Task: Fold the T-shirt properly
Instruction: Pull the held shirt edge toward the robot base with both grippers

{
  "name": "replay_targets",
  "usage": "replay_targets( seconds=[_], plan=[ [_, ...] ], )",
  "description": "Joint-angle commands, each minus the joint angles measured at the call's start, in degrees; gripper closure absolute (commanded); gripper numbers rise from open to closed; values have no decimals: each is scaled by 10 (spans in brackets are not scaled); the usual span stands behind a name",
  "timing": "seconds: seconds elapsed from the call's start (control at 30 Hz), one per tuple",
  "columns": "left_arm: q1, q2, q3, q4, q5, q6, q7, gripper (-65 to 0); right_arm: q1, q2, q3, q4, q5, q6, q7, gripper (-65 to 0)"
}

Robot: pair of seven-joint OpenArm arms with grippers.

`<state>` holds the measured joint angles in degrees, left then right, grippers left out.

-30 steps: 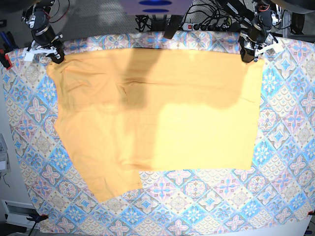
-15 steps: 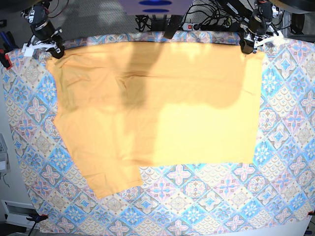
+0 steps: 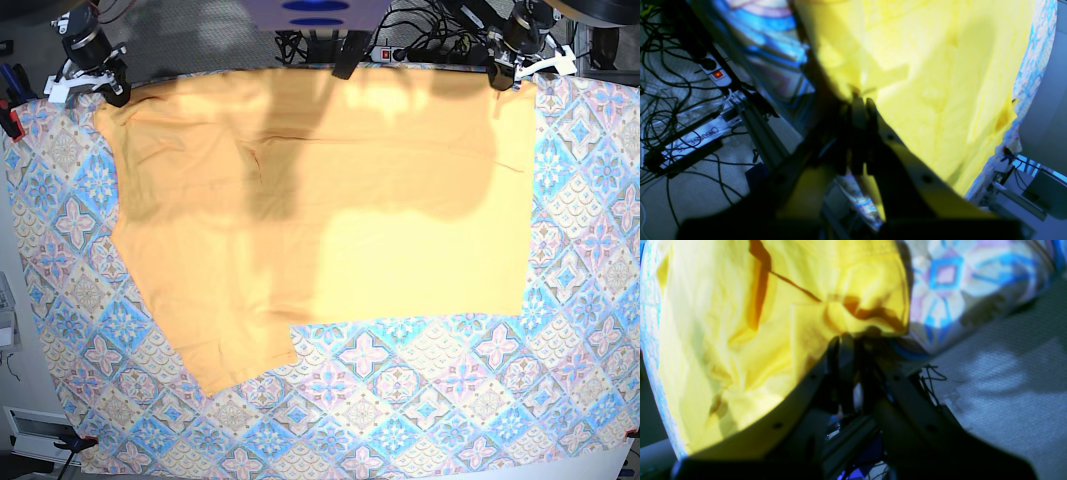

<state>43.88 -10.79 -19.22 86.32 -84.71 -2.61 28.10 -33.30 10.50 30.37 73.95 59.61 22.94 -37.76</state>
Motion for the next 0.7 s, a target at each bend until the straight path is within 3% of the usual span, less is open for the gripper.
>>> replay_targets(
  seconds=[0.0,0.23,0.33,0.5,0.67],
  plan=[
    [10,-5,-3,8,-3,-4,-4,0,-6,9,4,5,-8,-7,0,-4],
    [6,-5,-3,8,-3,-4,-4,0,-6,9,4,19,-8,-7,4,-12],
    [6,-5,-3,8,-3,-4,-3,-2,-6,9,4,43,-10,-7,4,-54],
    [7,-5,-3,27,-3,-4,-3,-82,-6,9,4,57,-10,-7,4,-81],
    [11,-5,-3,38,-3,-4,-2,-106,-13,8,17,52,-11,-7,4,-83]
  ],
)
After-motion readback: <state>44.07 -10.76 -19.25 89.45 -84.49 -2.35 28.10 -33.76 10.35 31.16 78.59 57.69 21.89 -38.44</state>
